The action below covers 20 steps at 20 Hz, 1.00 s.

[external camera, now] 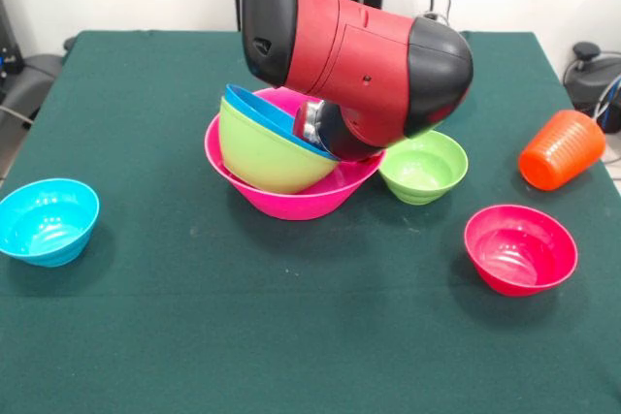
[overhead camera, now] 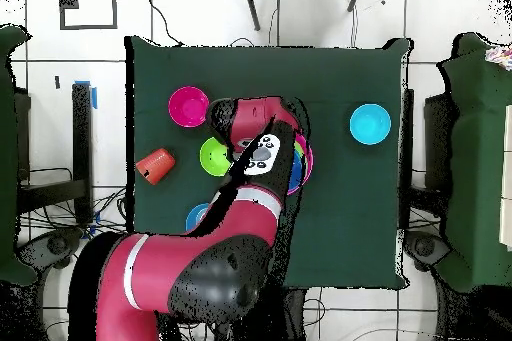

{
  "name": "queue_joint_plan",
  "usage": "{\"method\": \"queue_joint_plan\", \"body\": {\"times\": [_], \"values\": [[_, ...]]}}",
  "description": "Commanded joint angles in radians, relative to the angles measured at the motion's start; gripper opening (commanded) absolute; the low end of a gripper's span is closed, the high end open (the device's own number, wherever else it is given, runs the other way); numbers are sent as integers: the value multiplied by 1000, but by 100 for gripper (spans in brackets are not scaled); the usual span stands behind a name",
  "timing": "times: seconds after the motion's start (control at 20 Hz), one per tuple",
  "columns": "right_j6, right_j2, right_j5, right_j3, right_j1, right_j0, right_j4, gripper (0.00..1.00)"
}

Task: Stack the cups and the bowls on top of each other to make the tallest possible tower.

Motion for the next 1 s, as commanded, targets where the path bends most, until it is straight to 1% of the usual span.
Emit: {"method": "queue_joint_plan", "body": {"times": [0.05,0.3,0.55,0.75,1.0], "values": [[-9,281,-467,264,-22,-104,36,100],[13,284,-446,267,-41,-102,14,100],[15,296,-461,273,-53,-108,-4,100],[31,282,-453,288,-78,-100,-16,100],[41,268,-417,267,-77,-86,-16,100]]}}
